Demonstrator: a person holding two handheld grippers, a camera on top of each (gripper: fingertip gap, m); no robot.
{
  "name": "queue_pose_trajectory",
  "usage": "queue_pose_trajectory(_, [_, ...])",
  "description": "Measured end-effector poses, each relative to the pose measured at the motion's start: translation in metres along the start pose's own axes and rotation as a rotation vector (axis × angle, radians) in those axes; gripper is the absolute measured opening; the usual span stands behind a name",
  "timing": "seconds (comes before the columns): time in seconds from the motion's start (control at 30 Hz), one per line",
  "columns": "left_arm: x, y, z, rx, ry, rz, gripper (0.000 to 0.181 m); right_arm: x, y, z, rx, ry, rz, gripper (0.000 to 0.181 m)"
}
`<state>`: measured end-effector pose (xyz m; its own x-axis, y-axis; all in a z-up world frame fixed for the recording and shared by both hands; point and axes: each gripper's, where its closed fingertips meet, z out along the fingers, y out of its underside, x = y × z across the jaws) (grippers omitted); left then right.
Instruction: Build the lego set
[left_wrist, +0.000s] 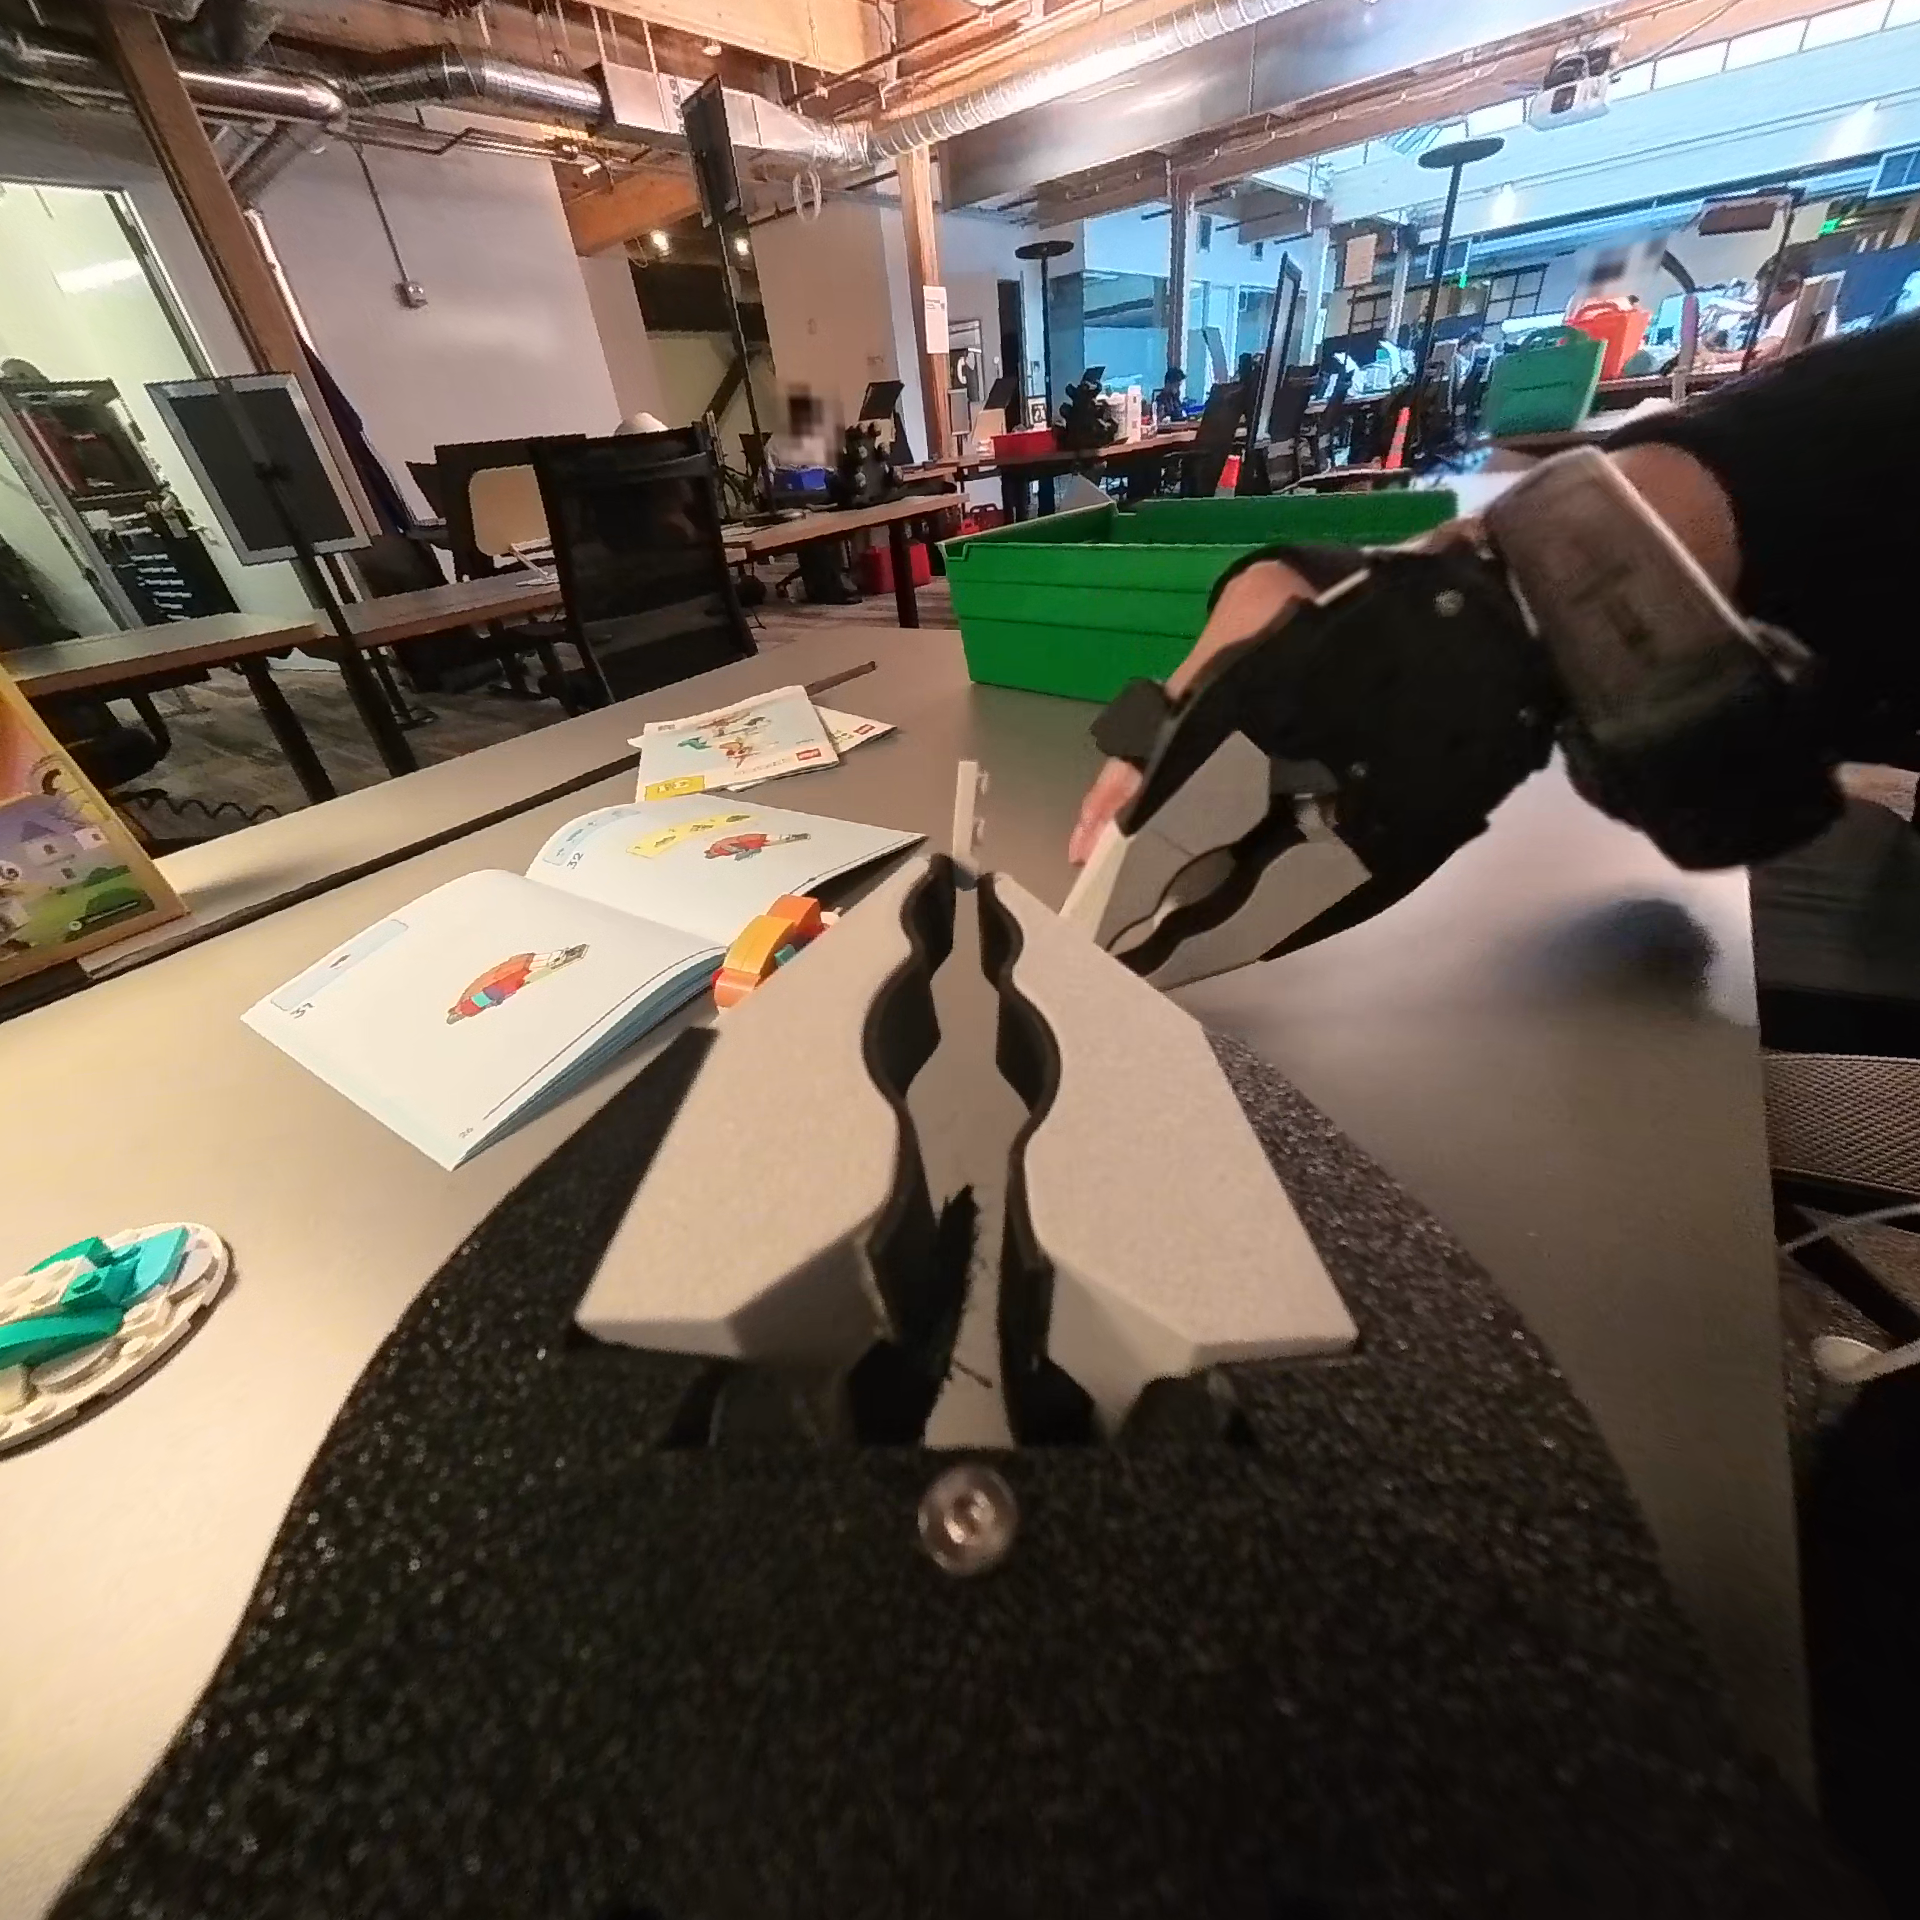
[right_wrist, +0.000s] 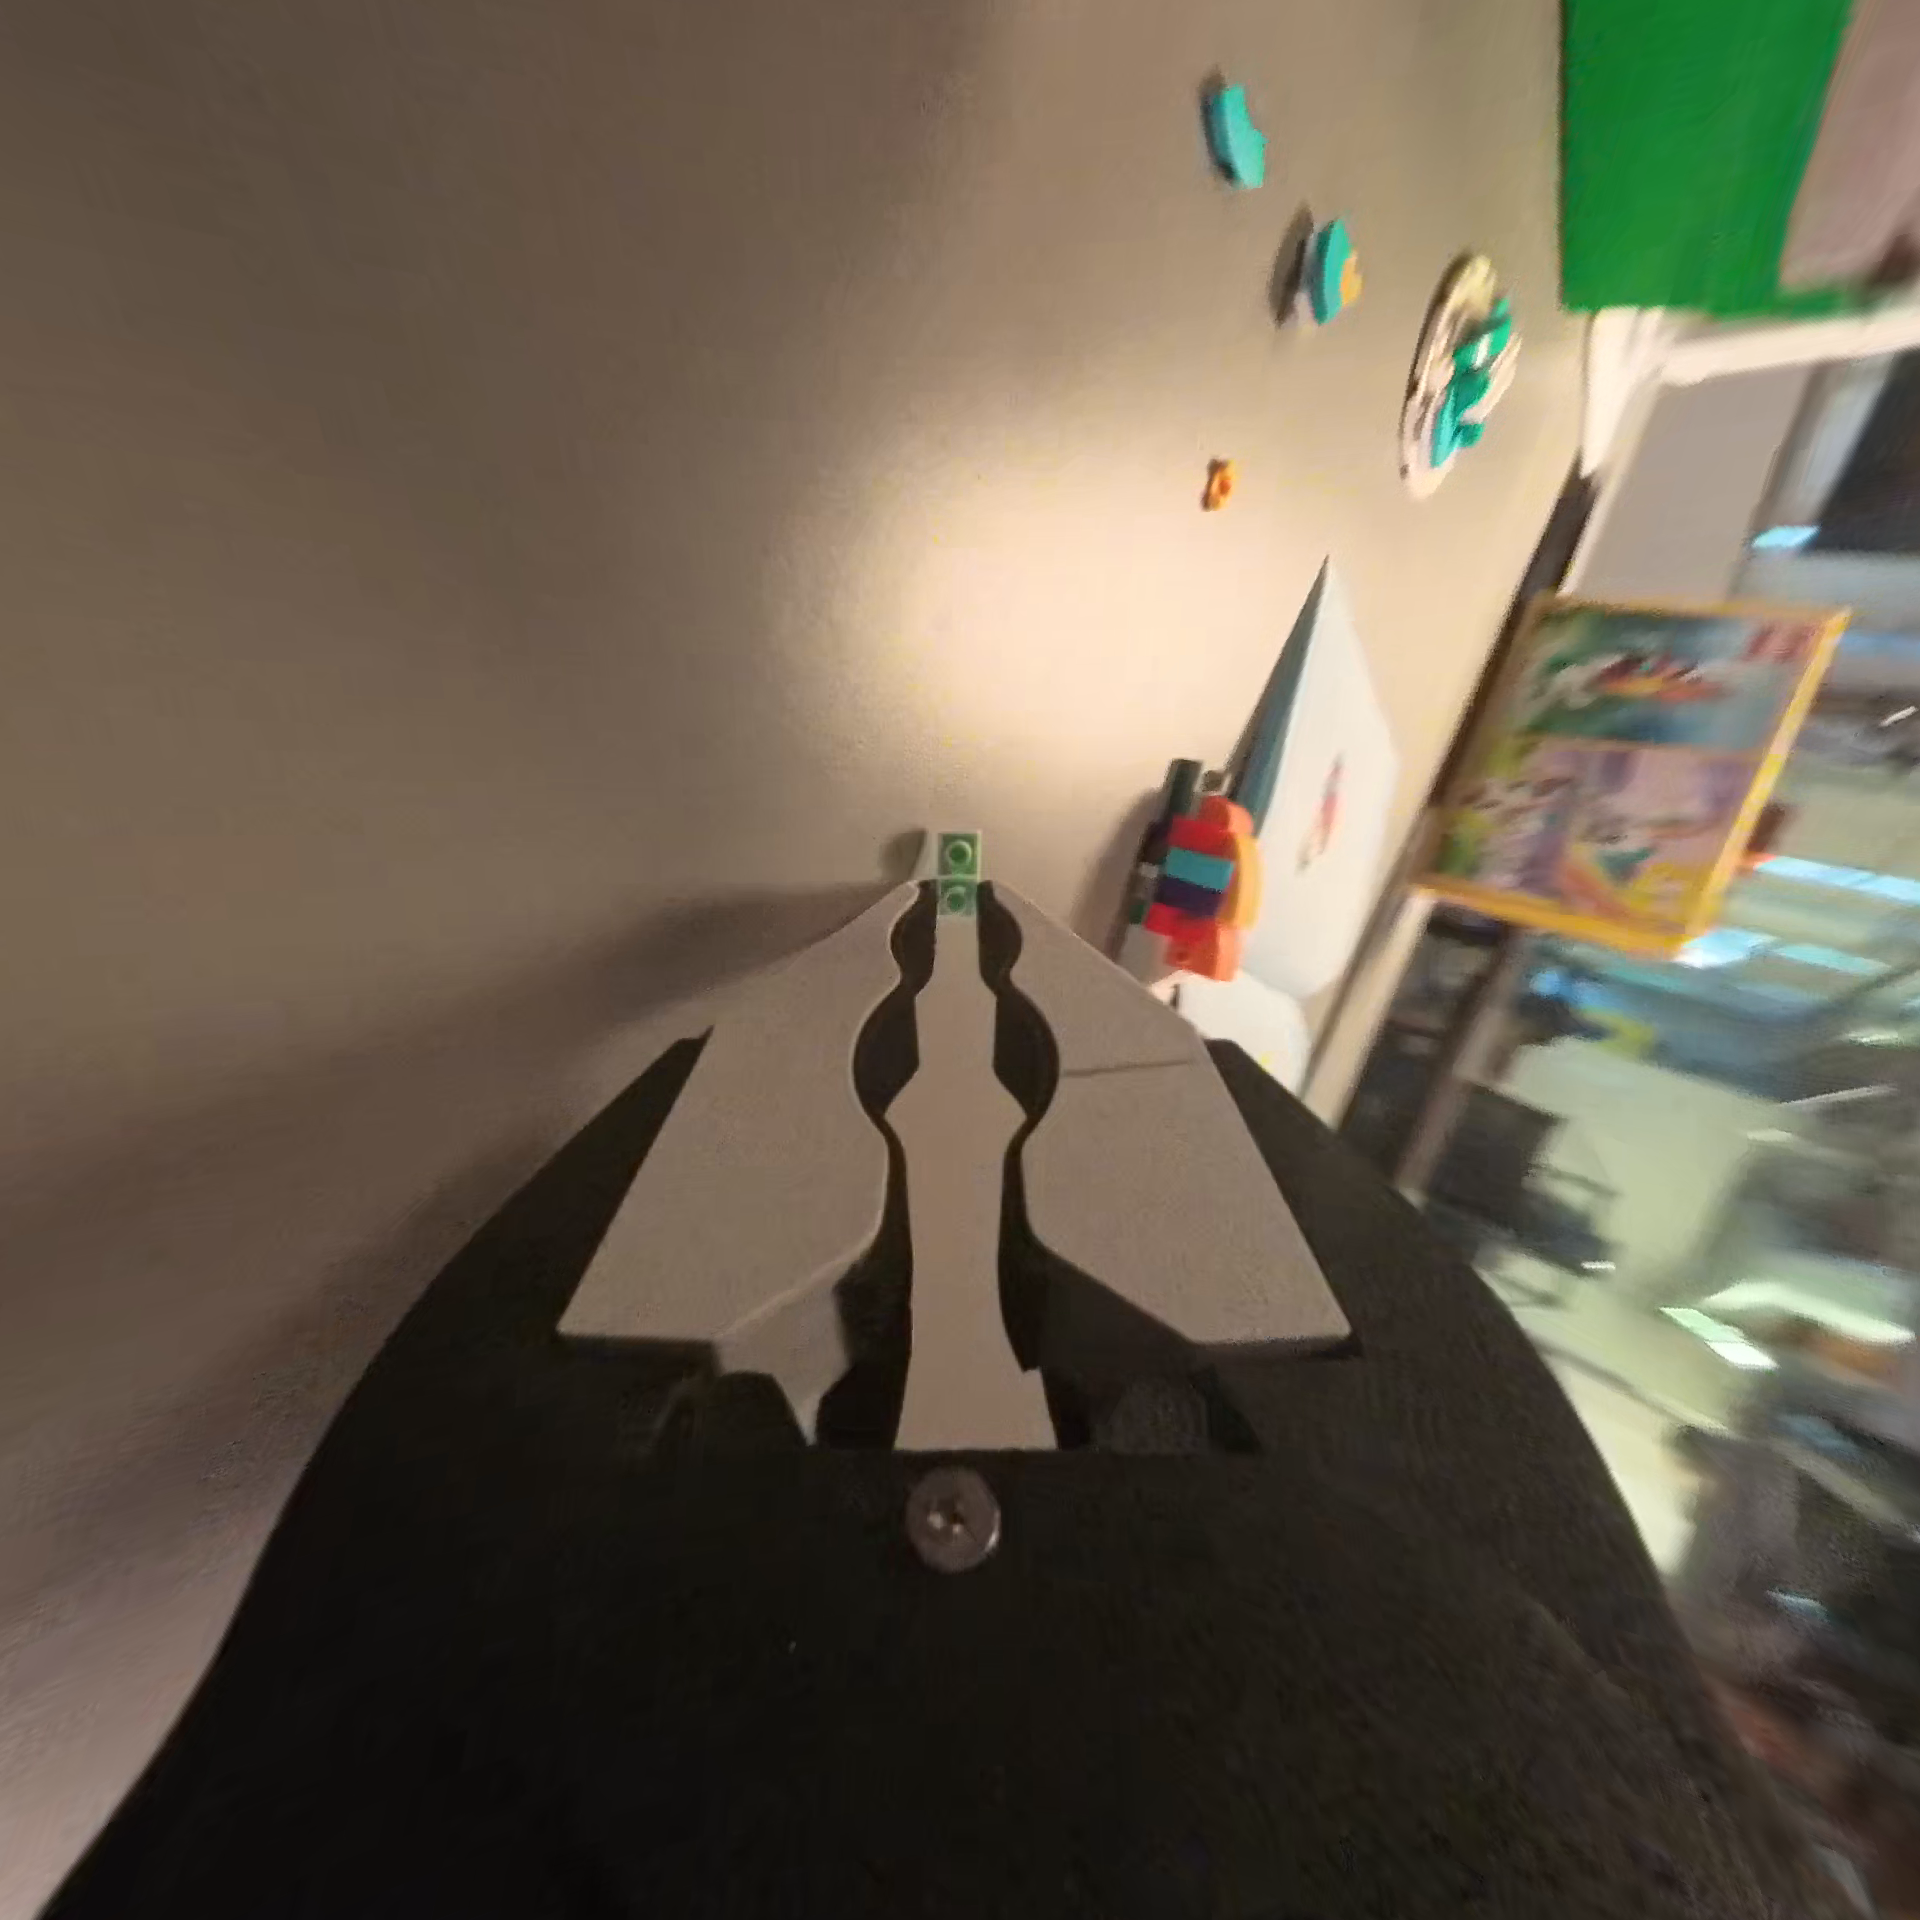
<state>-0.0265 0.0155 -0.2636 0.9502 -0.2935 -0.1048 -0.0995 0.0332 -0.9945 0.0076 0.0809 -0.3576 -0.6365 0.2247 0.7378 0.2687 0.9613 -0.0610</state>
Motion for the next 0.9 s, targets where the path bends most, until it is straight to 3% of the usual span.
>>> queue_pose_trajectory(0.17, [0.0, 0.0, 0.0, -0.001, -0.002, 0.001, 0.002, -0.003, -0.002, -0.002, -0.062, 0.079, -0.345, 0.007])
queue_pose_trajectory(0.37, [0.0, 0.0, 0.0, 0.0, -0.002, 0.003, 0.002, -0.011, -0.001, -0.007, -0.084, 0.044, -0.494, 0.007])
queue_pose_trajectory(0.53, [0.0, 0.0, 0.0, 0.0, 0.0, 0.003, 0.002, -0.016, 0.004, -0.016, -0.042, -0.105, -0.288, 0.016])
queue_pose_trajectory(0.67, [0.0, -0.001, 0.0, 0.003, 0.002, 0.002, 0.002, -0.02, -0.002, -0.025, 0.048, -0.323, 0.106, 0.017])
queue_pose_trajectory(0.77, [0.0, -0.001, 0.0, 0.003, 0.002, 0.004, 0.002, -0.004, -0.014, -0.031, 0.178, -0.461, 0.35, 0.012])
queue_pose_trajectory(0.9, [-0.001, -0.001, 0.0, 0.004, -0.01, 0.015, 0.002, 0.002, -0.006, -0.028, 0.153, -0.723, 0.428, 0.01])
